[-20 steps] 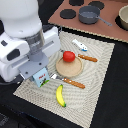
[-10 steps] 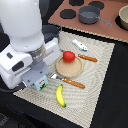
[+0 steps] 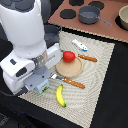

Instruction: Interact with the objects in diverse but meaningful ways.

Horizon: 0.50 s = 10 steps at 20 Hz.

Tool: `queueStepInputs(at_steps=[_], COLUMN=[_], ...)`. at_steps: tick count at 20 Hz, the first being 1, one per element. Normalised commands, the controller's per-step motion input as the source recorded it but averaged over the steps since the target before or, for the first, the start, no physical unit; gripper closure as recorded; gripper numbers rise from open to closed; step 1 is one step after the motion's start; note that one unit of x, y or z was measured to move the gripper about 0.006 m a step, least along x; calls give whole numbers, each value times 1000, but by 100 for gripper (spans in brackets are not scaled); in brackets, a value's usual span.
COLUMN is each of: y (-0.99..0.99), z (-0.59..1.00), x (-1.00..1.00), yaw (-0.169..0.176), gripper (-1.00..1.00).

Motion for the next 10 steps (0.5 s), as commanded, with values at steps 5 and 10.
queueStepInputs(at_steps=[5,10], y=[7,358], z=[818,795], x=[638,825], yaw=[-57,-14], gripper=[-100,-100])
